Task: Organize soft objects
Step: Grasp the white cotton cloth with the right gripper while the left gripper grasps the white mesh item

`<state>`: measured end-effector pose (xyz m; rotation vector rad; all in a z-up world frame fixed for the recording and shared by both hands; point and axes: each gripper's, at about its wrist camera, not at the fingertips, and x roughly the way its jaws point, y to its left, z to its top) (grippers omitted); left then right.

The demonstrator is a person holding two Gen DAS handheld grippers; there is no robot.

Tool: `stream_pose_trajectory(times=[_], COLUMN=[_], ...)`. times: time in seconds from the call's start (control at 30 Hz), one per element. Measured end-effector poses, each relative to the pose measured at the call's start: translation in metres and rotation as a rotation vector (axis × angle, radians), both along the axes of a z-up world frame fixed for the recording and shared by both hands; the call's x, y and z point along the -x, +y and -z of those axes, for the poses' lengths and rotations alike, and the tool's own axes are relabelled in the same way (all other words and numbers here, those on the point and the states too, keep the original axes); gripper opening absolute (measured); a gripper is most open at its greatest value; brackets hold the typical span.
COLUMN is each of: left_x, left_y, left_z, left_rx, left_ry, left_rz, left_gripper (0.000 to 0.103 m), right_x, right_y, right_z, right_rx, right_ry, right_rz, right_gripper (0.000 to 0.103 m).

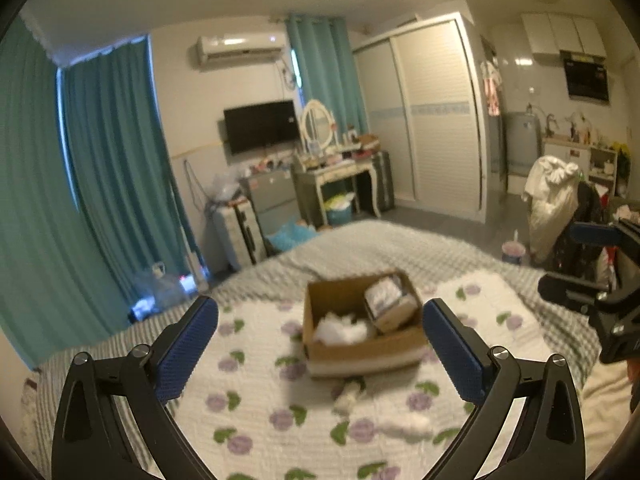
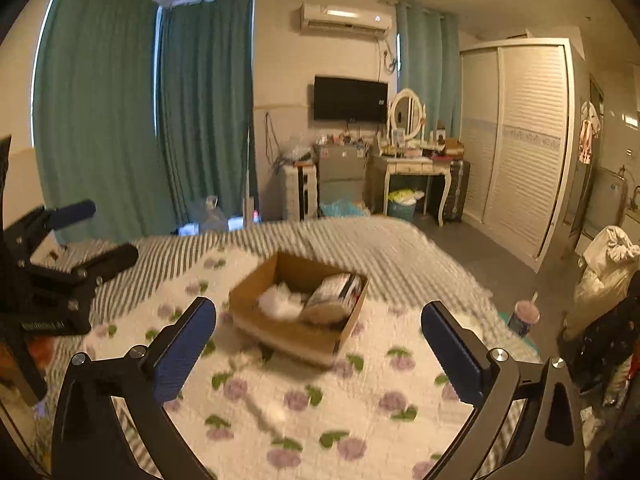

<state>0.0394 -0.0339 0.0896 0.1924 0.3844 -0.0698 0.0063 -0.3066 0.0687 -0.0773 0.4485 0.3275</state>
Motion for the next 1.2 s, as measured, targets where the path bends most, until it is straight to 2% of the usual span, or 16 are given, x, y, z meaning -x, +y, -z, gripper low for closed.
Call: stream_pose_trajectory(times=[0.2, 0.4, 0.63, 0.77, 0.8, 0.87, 0.97, 1.13, 1.17, 1.2], left_x=[-0.005, -0.025, -0.048, -0.06, -0.063, -0.068, -0.074, -0.093, -0.102, -0.109], left_y=[0.015, 0.031, 0.041, 0.035, 0.033, 0.03, 0.024, 0.012, 0.011, 0.01], left_z=[0.071, 0.137, 0.193, 0.219, 0.224, 0.232, 0.238, 0.235, 0.235, 0.236], left_rx=[0.013, 0.048, 0.083, 0.063, 0.059, 0.061, 0.057, 0.044, 0.056, 0.068], left_ry=[0.142, 0.248, 0.354, 0.405, 0.418, 0.446, 0.468, 0.462, 0.464, 0.469], left_rz=[-0.014, -0.06, -0.068, -0.065, -0.061, -0.049, -0.025, 0.006, 0.01, 0.014], left_gripper=[0.103, 0.103, 0.103, 0.103, 0.103, 0.103, 0.103, 0.102, 0.101, 0.096], right_x=[-0.009, -0.048, -0.086, -0.097, -0.1, -0.105, -0.107, -0.119, -0.124, -0.131], right_y=[0.029, 0.057, 0.079, 0.084, 0.085, 0.083, 0.077, 0.063, 0.06, 0.057], right_z=[0.081, 0.16, 0.237, 0.271, 0.278, 0.289, 0.284, 0.257, 0.253, 0.248], right_rx=[0.039, 0.054, 0.06, 0.068, 0.068, 0.066, 0.047, 0.033, 0.03, 0.029], right_ry=[0.124, 0.258, 0.402, 0.487, 0.508, 0.551, 0.541, 0.458, 0.447, 0.433], right_rz=[-0.024, -0.068, -0.076, -0.087, -0.089, -0.092, -0.099, -0.074, -0.065, -0.051], right_gripper=[0.103, 0.103, 0.083, 0.072, 0.067, 0.037, 0.036, 0.036, 0.036, 0.036])
